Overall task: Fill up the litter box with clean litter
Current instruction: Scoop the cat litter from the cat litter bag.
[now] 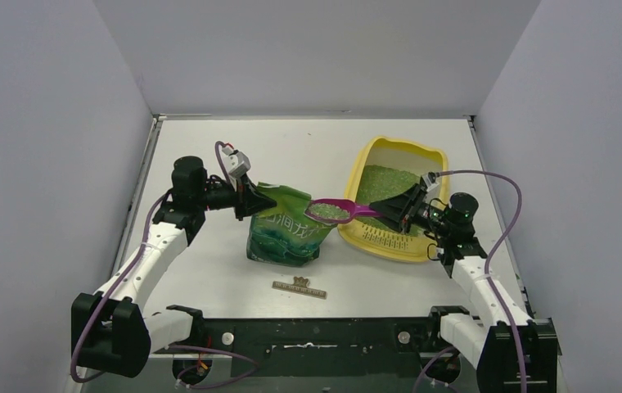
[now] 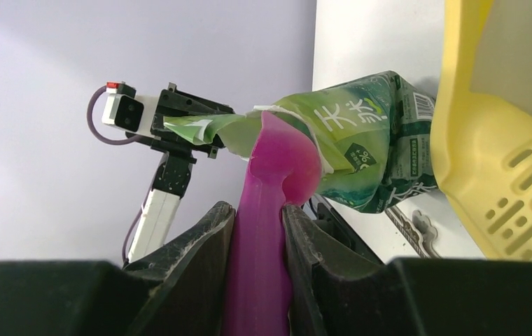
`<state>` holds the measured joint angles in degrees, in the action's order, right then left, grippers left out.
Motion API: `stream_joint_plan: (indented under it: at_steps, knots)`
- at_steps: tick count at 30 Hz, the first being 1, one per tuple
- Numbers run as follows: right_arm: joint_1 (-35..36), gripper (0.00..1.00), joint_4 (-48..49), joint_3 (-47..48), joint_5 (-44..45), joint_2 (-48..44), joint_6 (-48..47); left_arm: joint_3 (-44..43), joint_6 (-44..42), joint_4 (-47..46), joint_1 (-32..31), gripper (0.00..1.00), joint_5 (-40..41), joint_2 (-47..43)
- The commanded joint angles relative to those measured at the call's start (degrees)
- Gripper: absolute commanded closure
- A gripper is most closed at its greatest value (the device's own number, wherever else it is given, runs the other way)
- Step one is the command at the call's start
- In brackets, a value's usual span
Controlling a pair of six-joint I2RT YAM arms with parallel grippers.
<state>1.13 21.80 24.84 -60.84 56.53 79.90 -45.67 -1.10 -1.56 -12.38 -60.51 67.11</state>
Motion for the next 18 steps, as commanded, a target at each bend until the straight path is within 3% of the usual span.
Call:
stream_joint_plan:
  at_steps: [1,12,18]
  knots:
    - [-2.57,1.00,-2.21,1.62,-2.14,-2.83,-1.96,-1.09,0.05,-2.04,-0.26,1.00,-1.41,0.03]
    - [-7.71,1.00,1.90,3.41,-5.39,-2.61,0.98,-1.09,-0.13,-1.90,-0.36,1.00,-0.75,0.08]
    - [-10.86,1.00,10.62,3.81,-5.87,-0.83,6.17,-1.22,-0.17,-1.79,-0.36,1.00,-0.76,0.28]
